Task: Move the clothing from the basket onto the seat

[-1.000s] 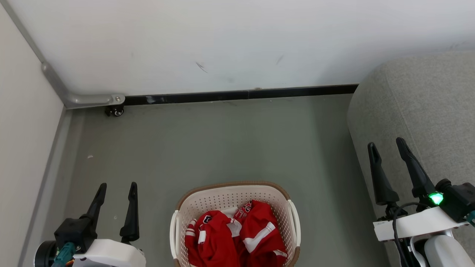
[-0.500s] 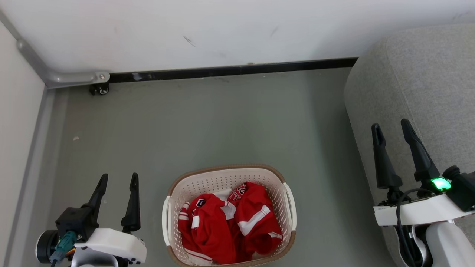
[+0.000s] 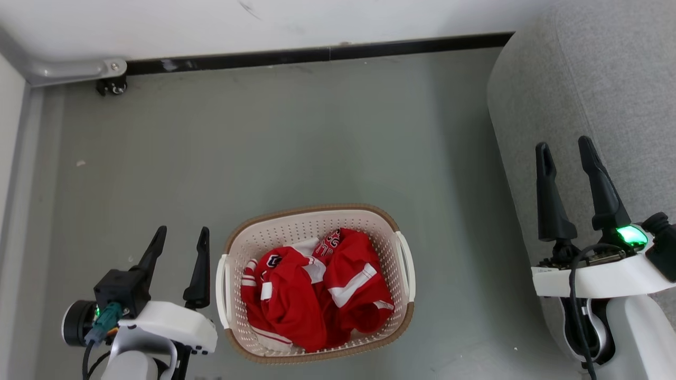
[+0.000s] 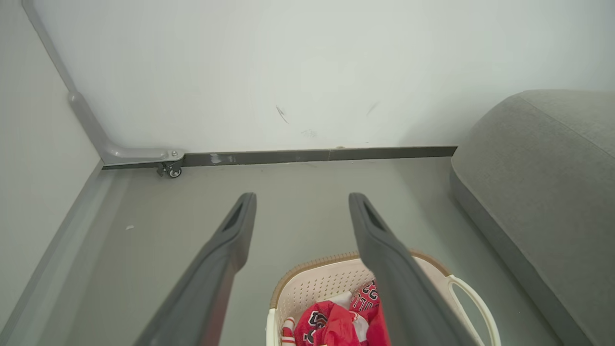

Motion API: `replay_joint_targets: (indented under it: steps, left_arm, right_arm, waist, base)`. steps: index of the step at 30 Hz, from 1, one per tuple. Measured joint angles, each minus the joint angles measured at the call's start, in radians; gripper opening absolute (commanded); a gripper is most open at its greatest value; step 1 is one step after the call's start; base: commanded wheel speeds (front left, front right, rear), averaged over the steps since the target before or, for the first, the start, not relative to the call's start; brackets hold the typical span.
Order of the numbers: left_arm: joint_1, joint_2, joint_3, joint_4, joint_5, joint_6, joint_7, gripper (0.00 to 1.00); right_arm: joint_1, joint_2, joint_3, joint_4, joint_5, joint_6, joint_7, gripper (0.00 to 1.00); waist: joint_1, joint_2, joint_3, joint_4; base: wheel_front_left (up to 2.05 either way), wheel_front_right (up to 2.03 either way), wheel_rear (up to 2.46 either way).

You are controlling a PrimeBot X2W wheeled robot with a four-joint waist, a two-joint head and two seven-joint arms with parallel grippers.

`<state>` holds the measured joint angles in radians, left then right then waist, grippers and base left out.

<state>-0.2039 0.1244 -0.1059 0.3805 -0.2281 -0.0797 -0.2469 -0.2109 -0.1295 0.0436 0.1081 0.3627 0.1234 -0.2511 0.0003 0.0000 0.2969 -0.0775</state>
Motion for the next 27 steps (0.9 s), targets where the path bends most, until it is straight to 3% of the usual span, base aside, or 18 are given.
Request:
replay_joint_targets:
  steps: [27]
  left_arm:
    - [-0.204, 0.022, -0.085, 0.170, 0.049, -0.027, 0.010, 1.00]
  right_arm:
    - [-0.127, 0.034, 0.024, -0.039, 0.054, 0.000, -0.001, 1.00]
  waist:
    - [0.0000, 0.0000, 0.225, -0.063]
  base:
    - [0.00, 0.00, 0.00]
